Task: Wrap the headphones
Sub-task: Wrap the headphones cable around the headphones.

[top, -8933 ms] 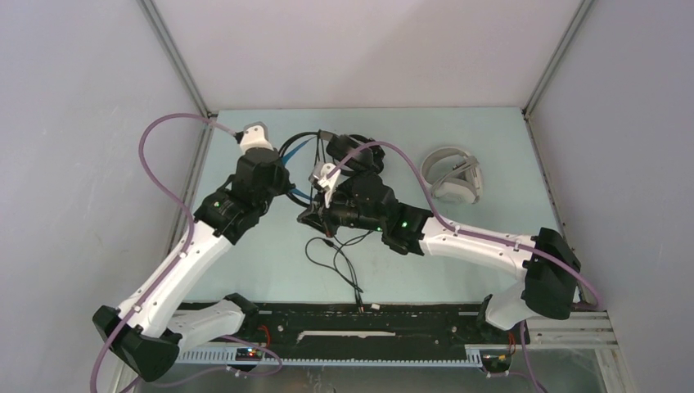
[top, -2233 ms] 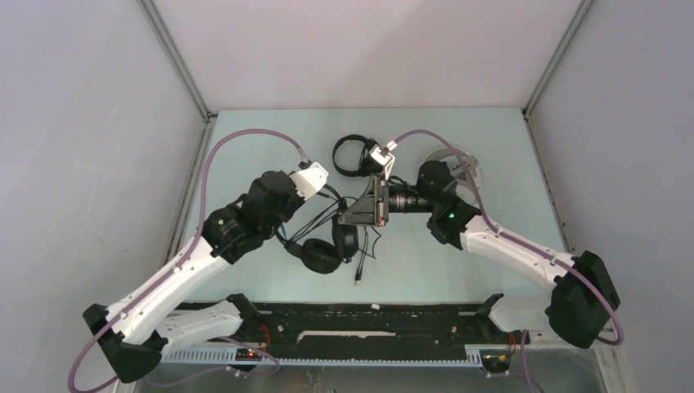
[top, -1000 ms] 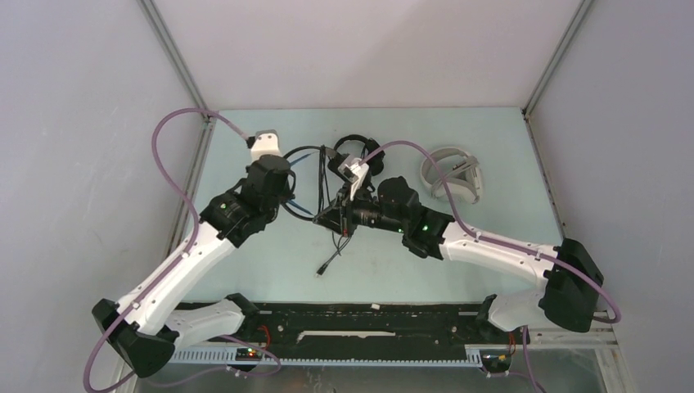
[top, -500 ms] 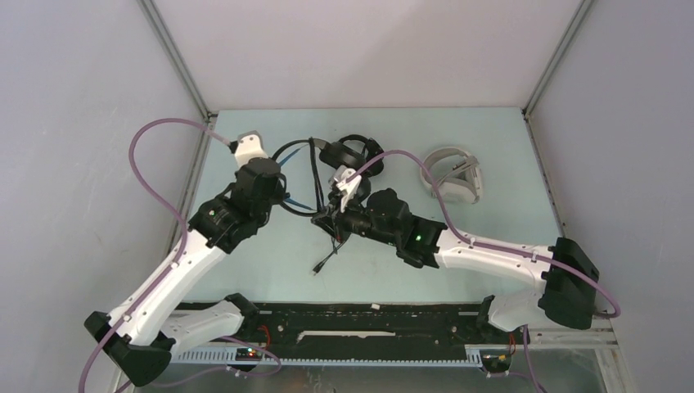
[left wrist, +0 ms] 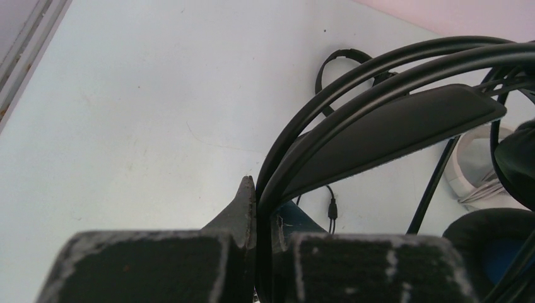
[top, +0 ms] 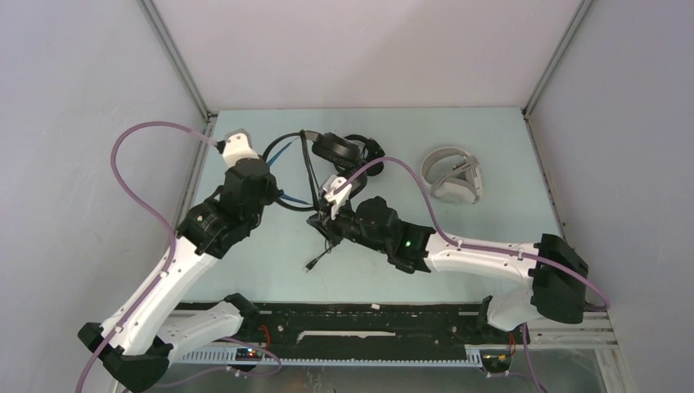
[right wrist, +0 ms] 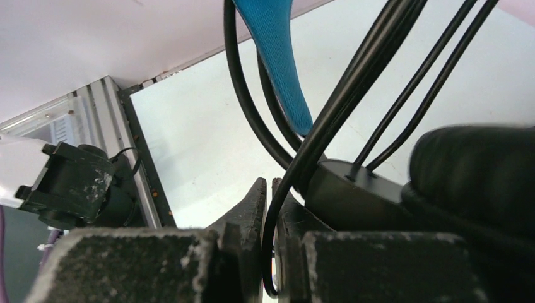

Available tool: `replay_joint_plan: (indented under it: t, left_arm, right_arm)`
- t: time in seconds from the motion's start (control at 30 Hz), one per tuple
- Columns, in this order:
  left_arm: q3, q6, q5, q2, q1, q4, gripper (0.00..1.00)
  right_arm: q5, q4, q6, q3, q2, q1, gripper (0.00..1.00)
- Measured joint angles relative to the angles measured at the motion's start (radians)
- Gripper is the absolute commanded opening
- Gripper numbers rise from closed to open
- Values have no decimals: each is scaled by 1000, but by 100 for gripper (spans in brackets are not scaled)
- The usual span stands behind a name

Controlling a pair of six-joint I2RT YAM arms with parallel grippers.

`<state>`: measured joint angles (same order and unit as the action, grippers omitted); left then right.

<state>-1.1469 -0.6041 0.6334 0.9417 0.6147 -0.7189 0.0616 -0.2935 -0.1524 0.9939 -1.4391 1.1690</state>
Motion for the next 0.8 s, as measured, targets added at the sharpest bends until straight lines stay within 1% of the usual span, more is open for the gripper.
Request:
replay_joint_plan:
  t: [0.27,0.4,0.5,0.6,0.7,0.8]
  left_arm:
    - [-7,-26,30,-9,-6,2,0]
    - [-9,-35,39,-9,-8,2,0]
    - [-22,-35,45,-8,-8,-2,0]
    - [-53,-35,54,-6,-8,-3,0]
    - [-86,-35,63,-5,-10,-2,0]
    - [-102,-35,66,-5,-11,-2,0]
  right_arm:
    - [31,-16,9,0,-33,3,10]
    - [42,-32,19,-2,-37,3,15]
    - [5,-66,31,-19,-41,-8,18]
    - [-42,-128,51,-47,-58,-27,20]
    - [-62,-225,78,-96,-80,-42,20]
    - [-83,-309,103,-132,-110,-48,25]
